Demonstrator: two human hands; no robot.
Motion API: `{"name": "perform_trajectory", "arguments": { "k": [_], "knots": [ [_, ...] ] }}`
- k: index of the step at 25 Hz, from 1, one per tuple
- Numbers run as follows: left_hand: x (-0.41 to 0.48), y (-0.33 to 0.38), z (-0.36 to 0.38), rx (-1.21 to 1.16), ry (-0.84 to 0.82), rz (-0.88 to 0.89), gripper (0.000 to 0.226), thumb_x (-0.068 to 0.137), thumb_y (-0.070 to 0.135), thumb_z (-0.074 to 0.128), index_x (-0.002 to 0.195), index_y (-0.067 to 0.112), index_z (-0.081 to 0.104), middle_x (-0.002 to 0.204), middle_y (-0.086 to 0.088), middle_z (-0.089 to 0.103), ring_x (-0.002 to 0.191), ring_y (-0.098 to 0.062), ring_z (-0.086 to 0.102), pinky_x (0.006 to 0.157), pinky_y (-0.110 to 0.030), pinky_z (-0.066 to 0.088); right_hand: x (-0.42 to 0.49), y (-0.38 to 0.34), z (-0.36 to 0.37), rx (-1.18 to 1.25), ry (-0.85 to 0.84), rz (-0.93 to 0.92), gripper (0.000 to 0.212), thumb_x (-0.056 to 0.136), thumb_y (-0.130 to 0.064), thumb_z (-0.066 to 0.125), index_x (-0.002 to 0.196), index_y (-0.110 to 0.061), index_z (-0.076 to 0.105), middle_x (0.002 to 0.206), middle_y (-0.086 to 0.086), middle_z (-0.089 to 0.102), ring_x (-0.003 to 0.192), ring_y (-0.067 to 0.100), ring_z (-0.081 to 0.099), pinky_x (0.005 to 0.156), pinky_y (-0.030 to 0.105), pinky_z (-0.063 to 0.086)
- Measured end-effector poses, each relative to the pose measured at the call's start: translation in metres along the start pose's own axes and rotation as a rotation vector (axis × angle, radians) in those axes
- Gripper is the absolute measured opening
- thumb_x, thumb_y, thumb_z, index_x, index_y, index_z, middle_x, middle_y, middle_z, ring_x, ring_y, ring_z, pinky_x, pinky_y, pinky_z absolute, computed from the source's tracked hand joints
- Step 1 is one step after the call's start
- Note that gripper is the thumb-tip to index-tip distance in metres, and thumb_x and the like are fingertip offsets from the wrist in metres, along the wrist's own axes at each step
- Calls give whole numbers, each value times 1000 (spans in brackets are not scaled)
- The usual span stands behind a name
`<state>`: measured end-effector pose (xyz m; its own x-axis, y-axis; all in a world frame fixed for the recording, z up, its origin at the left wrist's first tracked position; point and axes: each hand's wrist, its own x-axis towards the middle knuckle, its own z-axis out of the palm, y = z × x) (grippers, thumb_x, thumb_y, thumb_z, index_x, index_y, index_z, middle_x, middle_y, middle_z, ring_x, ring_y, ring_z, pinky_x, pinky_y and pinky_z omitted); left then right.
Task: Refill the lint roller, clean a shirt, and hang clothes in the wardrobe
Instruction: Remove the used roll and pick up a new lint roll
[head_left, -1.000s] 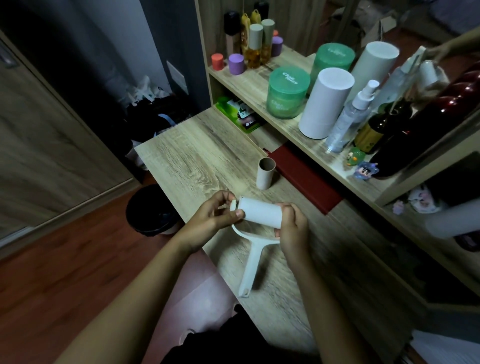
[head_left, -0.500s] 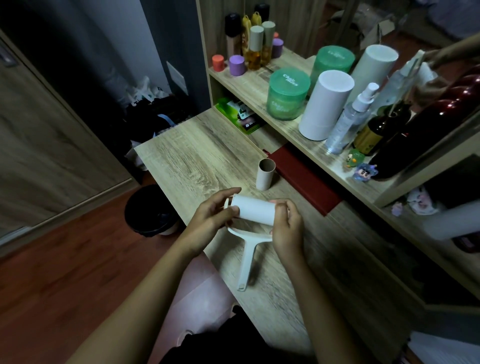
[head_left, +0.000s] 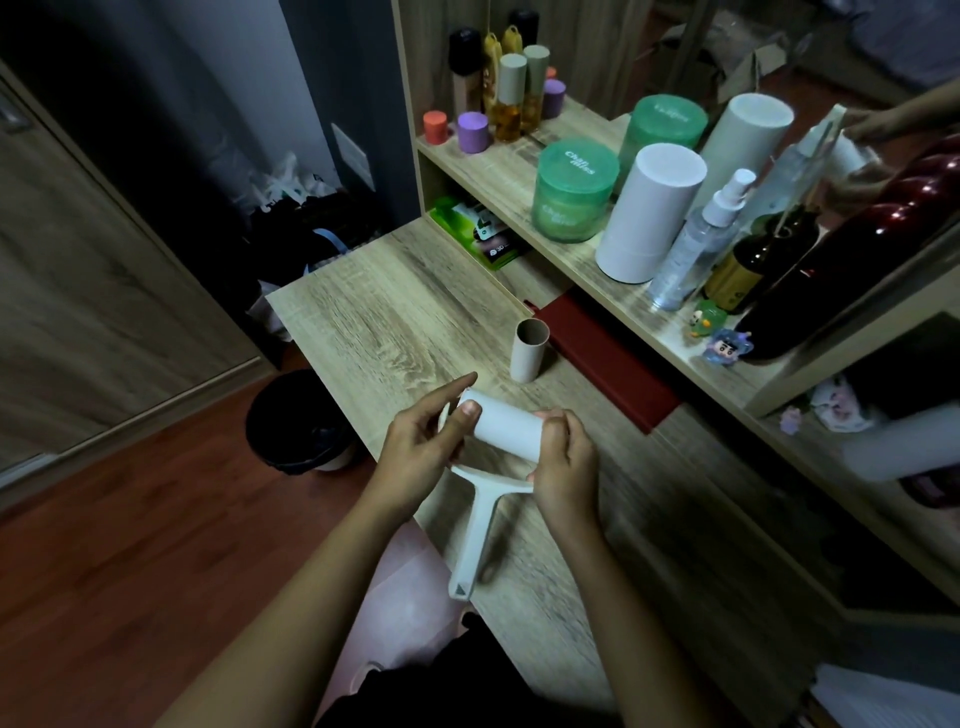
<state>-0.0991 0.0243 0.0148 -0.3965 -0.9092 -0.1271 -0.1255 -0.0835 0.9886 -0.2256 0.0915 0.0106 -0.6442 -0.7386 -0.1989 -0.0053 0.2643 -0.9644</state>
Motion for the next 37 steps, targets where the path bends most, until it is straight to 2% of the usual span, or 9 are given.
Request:
{"name": "perform_trajectory", "arguments": {
  "k": [6,10,13,17,20,24,31,35,37],
  "knots": [
    [-4,5,2,34,-7,-48,34,93,32,51,126,42,52,53,2,52,46,-6,52,50,-16,42,-1,2,-1,-25,-62,-32,30,80,-34,33,93,-20,56,84,-16,57,76,0,56,56,20,47],
    [-10,3,10,-85,56,-75,41,93,24,55,131,34,48,83,0,64,59,-5,63,53,-13,46,8,2,-7,-9,-113,11,31,77,-37,33,95,-18,50,86,-13,55,75,3,53,50,17,42],
    [-13,-3,19,-206,130,-70,48,89,15,60,133,29,46,111,7,63,87,-5,60,67,-16,53,13,4,-6,135,-131,139,23,71,-32,31,85,-19,44,82,1,51,66,13,49,39,14,37],
    [-15,-9,25,-335,266,-101,46,91,18,57,136,14,48,122,15,61,104,-10,60,74,-18,55,15,7,-6,235,-201,145,17,94,-29,36,90,-29,53,82,2,58,50,2,54,47,17,43],
    [-16,-9,28,-409,351,-123,43,92,20,55,135,18,46,139,-8,51,114,-21,59,75,-19,55,14,8,-4,167,-201,51,29,100,-28,29,112,-37,55,106,-3,63,67,-1,62,60,15,49],
    [-18,-3,31,-367,368,-107,48,93,19,54,139,13,42,133,-5,55,116,-21,59,83,-24,56,10,7,-1,93,-136,-60,35,100,-24,30,129,-26,50,128,-5,56,117,5,53,85,2,41],
    [-16,-7,28,-259,346,-75,46,93,22,55,136,6,48,127,21,53,116,-9,58,93,-33,53,19,15,-9,-122,-103,-211,35,99,-20,35,126,-12,55,119,1,62,108,7,55,81,-2,38],
    [-14,-14,27,-243,374,-85,43,94,21,54,133,2,50,100,38,61,102,-7,61,79,-19,55,23,19,-14,-181,-143,-224,45,91,-34,31,123,-16,59,113,7,67,93,25,66,81,35,55],
    [-14,-22,29,-291,374,-128,40,94,20,54,130,4,53,100,33,65,92,-7,61,72,-16,54,24,22,-19,-200,-154,-220,45,91,-35,32,123,-19,59,113,6,68,90,28,67,77,38,56]
  ]
}}
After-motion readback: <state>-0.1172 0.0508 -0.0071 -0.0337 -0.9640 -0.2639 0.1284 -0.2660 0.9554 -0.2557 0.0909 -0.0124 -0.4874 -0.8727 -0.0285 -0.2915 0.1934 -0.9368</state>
